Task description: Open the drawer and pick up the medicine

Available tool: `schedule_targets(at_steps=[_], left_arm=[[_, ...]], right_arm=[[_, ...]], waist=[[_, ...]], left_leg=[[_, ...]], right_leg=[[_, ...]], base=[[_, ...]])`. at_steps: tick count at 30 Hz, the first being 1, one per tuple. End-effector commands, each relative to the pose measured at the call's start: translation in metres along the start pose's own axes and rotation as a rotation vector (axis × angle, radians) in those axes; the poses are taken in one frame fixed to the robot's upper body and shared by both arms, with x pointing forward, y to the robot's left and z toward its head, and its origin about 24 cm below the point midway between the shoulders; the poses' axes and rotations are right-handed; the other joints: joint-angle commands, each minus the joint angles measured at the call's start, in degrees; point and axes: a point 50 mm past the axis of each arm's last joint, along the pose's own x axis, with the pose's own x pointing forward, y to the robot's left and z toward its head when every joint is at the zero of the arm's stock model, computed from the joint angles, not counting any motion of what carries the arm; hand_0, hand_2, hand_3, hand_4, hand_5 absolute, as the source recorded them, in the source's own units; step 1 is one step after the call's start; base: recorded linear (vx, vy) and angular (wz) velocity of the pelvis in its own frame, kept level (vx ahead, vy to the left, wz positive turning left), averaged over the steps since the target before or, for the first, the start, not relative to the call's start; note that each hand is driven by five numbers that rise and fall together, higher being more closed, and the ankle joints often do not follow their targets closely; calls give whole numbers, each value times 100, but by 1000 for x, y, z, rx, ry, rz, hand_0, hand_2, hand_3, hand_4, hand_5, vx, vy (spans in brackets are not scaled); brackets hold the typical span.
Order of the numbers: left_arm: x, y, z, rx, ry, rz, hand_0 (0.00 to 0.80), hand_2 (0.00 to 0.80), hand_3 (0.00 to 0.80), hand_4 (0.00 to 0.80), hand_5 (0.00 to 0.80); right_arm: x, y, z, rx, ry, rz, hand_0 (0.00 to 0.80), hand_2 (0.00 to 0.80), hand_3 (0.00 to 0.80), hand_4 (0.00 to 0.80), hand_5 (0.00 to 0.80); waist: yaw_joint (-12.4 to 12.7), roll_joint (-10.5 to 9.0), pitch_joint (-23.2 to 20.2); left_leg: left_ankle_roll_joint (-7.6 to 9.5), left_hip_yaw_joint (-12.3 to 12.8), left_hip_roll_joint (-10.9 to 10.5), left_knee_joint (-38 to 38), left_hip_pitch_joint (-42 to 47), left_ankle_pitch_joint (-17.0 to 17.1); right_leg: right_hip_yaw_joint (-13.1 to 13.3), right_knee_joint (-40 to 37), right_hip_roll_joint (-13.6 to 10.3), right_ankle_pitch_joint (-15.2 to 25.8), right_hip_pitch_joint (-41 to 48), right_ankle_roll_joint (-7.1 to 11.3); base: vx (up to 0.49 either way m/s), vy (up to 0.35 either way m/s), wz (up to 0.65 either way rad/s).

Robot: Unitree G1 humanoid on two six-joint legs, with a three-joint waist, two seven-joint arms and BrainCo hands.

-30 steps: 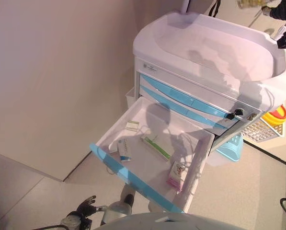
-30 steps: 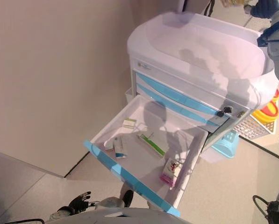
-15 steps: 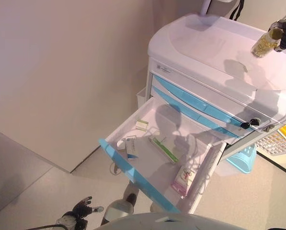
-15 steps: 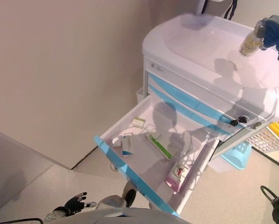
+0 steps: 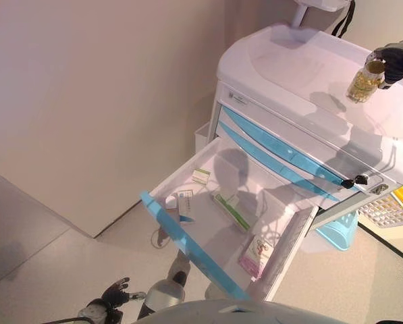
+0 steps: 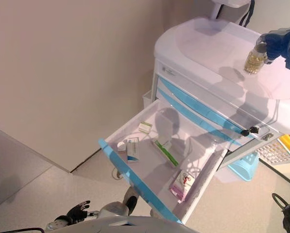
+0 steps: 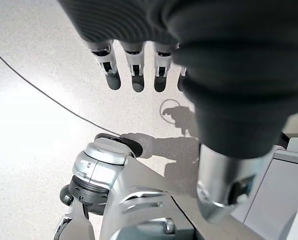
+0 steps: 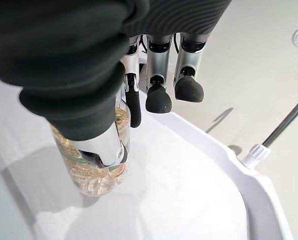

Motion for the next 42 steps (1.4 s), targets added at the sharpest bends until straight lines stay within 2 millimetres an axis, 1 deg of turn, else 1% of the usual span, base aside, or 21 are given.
schedule_targets(at_steps=[1,12,16,21,22,23,24,30,35,37,42], left_arm=[[-6,21,0,47,-17,35,0,0,0,0,0],[-7,21,-1,60,-20,31,0,0,0,0,0],[-7,19,0,64,-25,24,0,0,0,0,0],[-7,20,1,69,-30,25,0,0,0,0,0],[-7,20,1,70,-31,24,0,0,0,0,0],[-7,20,2,70,-31,24,0,0,0,0,0],[-7,21,2,70,-32,24,0,0,0,0,0],[-7,20,2,70,-33,21,0,0,0,0,0],[-6,20,3,70,-36,17,0,0,0,0,0],[-7,19,2,66,-37,17,0,0,0,0,0],[-7,20,2,62,-32,16,0,0,0,0,0]], right_arm=[[-9,-12,-9,-29,31,-41,800,800,800,800,800],[-1,12,-5,7,10,-13,800,800,800,800,800],[3,27,-3,18,6,14,800,800,800,800,800],[4,34,-3,28,3,28,800,800,800,800,800],[4,35,-3,33,5,27,646,646,646,646,646],[4,35,-3,38,6,28,342,342,342,342,342],[4,35,-3,45,7,23,0,0,0,0,0],[2,28,-8,75,23,-28,0,0,0,0,0],[-4,13,-15,108,39,-133,0,0,0,0,0],[-8,4,-20,131,49,-201,0,0,0,0,0],[-18,-11,-31,159,85,-323,0,0,0,0,0]], waist=[[108,-184,-87],[140,-146,-30],[143,-105,-9],[129,-98,21],[124,-98,25],[121,-95,29],[117,-95,33],[73,-93,32],[21,-85,2],[-15,-83,-19],[-89,-59,-58]], left_leg=[[130,175,-308,2,99,-468],[132,167,-299,2,97,-463],[127,171,-287,2,92,-457],[129,179,-279,2,93,-457],[129,182,-277,2,93,-457],[129,185,-276,2,95,-455],[130,190,-274,2,97,-455],[131,235,-257,2,128,-465],[140,265,-257,2,122,-465],[146,291,-260,2,123,-475],[166,362,-262,2,155,-511]], right_leg=[[110,393,-195,297,-321,342],[115,378,-189,305,-324,354],[113,379,-195,305,-332,359],[130,390,-191,304,-346,355],[134,389,-189,305,-346,353],[139,390,-187,307,-347,353],[145,393,-186,306,-347,353],[179,404,-183,310,-340,356],[199,397,-192,331,-355,375],[215,387,-197,342,-360,387],[270,408,-213,351,-375,419]], base=[[0,0,0],[0,0,0],[0,0,0],[0,0,0],[0,0,0],[0,0,0],[0,0,0],[0,0,0],[0,0,0],[0,0,0],[-6,2,-2]])
